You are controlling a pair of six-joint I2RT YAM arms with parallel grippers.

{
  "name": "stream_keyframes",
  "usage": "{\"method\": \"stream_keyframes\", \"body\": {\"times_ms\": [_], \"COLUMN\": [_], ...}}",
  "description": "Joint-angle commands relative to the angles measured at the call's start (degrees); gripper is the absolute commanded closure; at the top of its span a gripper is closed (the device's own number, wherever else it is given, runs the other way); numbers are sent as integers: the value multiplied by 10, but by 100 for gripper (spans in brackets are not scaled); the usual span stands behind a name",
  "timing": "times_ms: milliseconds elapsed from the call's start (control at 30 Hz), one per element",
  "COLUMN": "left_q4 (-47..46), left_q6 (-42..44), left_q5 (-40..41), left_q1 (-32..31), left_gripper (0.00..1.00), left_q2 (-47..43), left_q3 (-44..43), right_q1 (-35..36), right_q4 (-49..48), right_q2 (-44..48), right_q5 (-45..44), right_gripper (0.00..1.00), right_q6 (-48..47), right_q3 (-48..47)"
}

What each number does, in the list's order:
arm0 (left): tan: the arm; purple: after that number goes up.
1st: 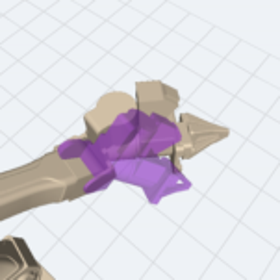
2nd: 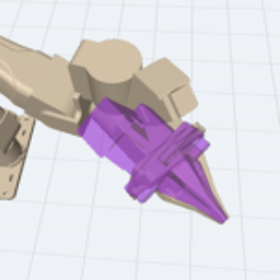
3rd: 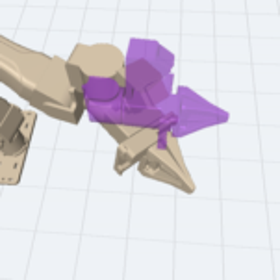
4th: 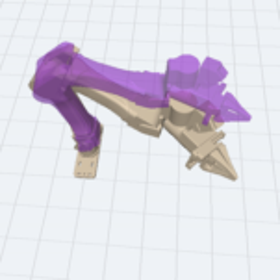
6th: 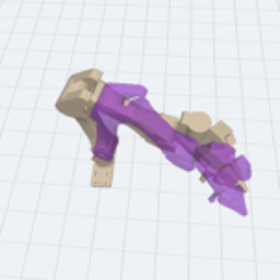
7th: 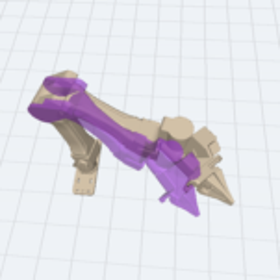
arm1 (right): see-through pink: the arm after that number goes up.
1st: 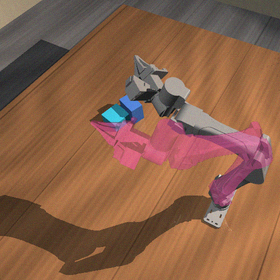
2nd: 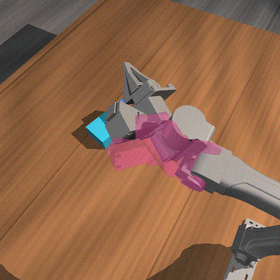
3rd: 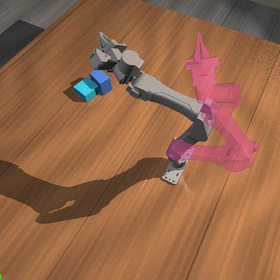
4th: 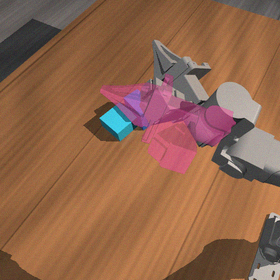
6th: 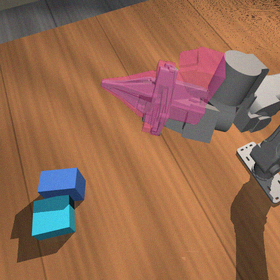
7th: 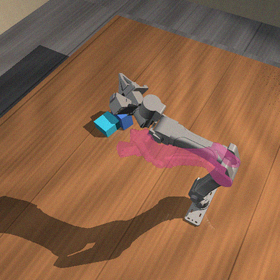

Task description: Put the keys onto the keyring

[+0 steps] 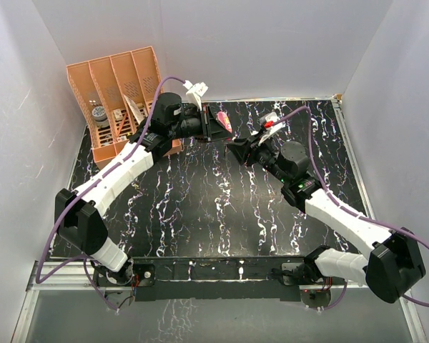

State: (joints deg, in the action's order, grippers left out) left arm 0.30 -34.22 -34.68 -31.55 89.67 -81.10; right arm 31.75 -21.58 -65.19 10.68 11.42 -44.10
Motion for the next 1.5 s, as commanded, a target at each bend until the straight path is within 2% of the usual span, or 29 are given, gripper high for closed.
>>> {"method": "stream_keyframes", "body": {"times_ms": [0,567,967,1200,1467], "left_q4": [-8,0,4,3,-30], "left_q6": [-14,-15,-15,-17,-25], "left_q5": [-23,-28,-20,-6,17], "left_q1": [3,2,2,2,2], "left_gripper": [100,100,100,100,83], "left_q2": [-9,-1,6,6,-11], "left_q3": [-10,-13,-15,-16,4], "right_q1": [-2,-2,-2,-2,-2], "right_q4": [-48,-87,-95,-97,-106], "right_q2": [-2,-11,-10,-4,-2], "right_q5": [1,-7,-1,-4,-7], "right_gripper": [67,73,88,92,95], "right_q6": [-9,-16,-19,-16,-3], "right_q3": [-6,-2,3,11,19]}}
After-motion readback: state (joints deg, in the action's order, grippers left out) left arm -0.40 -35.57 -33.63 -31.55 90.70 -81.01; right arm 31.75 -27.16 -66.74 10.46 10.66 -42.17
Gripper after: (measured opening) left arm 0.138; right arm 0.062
